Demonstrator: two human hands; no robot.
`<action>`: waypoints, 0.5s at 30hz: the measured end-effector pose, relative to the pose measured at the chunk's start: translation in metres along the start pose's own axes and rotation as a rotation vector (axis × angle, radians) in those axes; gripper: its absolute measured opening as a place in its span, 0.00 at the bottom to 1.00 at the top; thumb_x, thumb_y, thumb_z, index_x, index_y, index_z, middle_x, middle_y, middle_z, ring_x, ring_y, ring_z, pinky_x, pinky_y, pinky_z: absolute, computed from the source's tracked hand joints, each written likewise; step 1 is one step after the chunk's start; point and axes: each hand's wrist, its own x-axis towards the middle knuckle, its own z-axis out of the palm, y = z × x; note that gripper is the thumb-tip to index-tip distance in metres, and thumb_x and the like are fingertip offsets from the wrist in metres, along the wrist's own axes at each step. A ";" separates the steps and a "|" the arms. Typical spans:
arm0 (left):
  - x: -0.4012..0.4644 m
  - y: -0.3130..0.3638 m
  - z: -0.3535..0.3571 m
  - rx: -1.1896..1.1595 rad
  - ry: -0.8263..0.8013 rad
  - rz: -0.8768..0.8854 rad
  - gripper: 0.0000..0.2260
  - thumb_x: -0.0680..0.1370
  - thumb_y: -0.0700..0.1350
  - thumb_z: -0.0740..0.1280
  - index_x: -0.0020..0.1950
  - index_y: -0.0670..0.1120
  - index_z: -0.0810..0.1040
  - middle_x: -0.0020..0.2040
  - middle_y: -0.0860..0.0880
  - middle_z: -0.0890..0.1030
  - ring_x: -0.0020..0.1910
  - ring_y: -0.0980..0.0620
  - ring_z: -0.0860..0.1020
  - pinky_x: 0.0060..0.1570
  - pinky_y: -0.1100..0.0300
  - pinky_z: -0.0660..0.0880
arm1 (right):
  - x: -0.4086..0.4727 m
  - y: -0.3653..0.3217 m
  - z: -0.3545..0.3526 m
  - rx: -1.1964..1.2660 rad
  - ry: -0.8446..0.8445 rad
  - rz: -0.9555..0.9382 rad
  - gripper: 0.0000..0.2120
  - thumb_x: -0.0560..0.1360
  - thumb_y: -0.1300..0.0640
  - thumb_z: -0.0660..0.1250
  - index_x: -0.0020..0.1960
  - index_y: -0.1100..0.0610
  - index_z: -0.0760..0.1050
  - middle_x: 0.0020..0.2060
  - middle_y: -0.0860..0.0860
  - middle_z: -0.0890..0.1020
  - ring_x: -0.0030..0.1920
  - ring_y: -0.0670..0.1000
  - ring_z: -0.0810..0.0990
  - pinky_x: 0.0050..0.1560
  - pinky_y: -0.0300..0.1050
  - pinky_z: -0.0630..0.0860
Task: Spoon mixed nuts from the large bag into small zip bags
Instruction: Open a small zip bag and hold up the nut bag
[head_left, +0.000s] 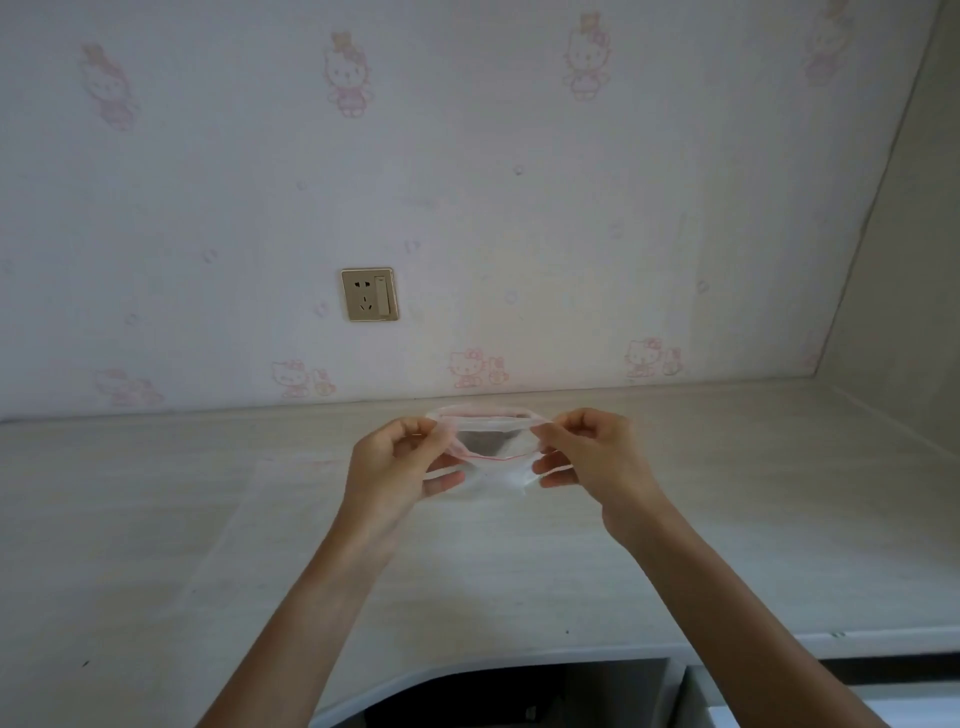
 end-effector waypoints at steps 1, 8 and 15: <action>0.000 0.000 -0.001 -0.079 -0.051 -0.047 0.05 0.77 0.43 0.75 0.44 0.42 0.86 0.45 0.40 0.87 0.46 0.46 0.88 0.43 0.57 0.84 | 0.000 0.001 0.000 0.104 -0.023 0.061 0.06 0.76 0.63 0.74 0.43 0.65 0.81 0.36 0.57 0.85 0.37 0.56 0.87 0.36 0.47 0.83; 0.000 -0.001 0.004 -0.653 -0.176 -0.432 0.07 0.73 0.38 0.75 0.49 0.39 0.87 0.49 0.40 0.87 0.48 0.48 0.87 0.44 0.55 0.84 | 0.007 0.009 0.006 0.777 -0.258 0.295 0.07 0.79 0.65 0.67 0.45 0.65 0.82 0.40 0.57 0.85 0.41 0.52 0.86 0.45 0.45 0.85; -0.002 0.001 0.004 -0.627 -0.268 -0.563 0.05 0.74 0.40 0.70 0.39 0.41 0.82 0.35 0.49 0.74 0.33 0.52 0.77 0.42 0.54 0.79 | 0.010 0.012 0.008 0.694 -0.381 0.334 0.09 0.73 0.60 0.64 0.50 0.62 0.77 0.37 0.55 0.76 0.36 0.53 0.78 0.44 0.48 0.79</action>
